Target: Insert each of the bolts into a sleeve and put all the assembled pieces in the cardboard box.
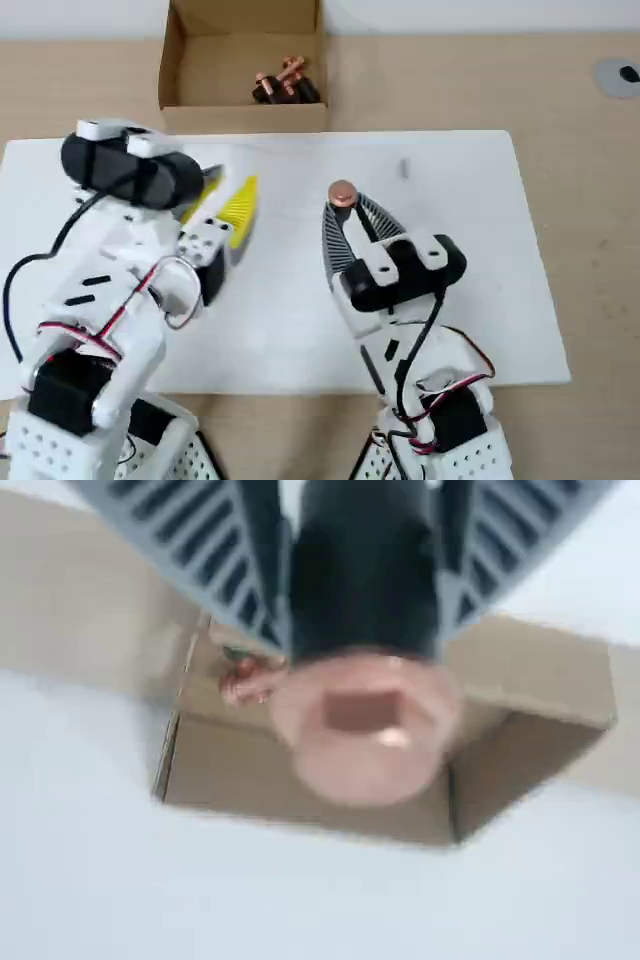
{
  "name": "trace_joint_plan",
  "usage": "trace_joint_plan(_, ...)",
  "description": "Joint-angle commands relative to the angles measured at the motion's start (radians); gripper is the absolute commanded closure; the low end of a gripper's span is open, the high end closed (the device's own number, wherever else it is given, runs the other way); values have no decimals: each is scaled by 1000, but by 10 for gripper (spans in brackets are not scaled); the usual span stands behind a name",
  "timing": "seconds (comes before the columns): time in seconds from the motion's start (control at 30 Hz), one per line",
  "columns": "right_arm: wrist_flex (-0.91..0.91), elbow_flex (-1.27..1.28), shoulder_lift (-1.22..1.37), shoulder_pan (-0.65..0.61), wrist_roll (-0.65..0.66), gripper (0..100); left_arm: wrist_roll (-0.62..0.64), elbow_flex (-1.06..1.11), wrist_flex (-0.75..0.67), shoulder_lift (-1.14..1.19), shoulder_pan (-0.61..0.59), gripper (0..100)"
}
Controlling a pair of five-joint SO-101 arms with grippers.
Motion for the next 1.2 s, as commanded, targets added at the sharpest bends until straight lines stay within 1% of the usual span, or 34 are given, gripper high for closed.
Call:
trace_joint_plan(0.0,-69,-87,-81,-12,6,989,0,38,92,-10,-161,876)
trace_joint_plan(0.1,-80,-140,30,4,3,989,-2,81,137,-10,-290,876)
trace_joint_plan(0.17,-120,-208,125,7,3,989,-41,101,170,-10,-353,876)
trace_joint_plan(0.3,-190,-361,361,7,3,989,-140,133,229,-10,-436,876)
trace_joint_plan(0.47,-198,-570,633,7,3,989,-160,164,232,-10,-522,876)
trace_joint_plan(0.53,-198,-639,704,7,2,989,-160,167,232,-10,-532,876)
trace_joint_plan(0.63,-198,-696,743,7,2,989,-160,161,253,-10,-529,876)
trace_joint_plan(1.17,-190,-702,720,7,8,989,-155,160,269,-10,-525,876)
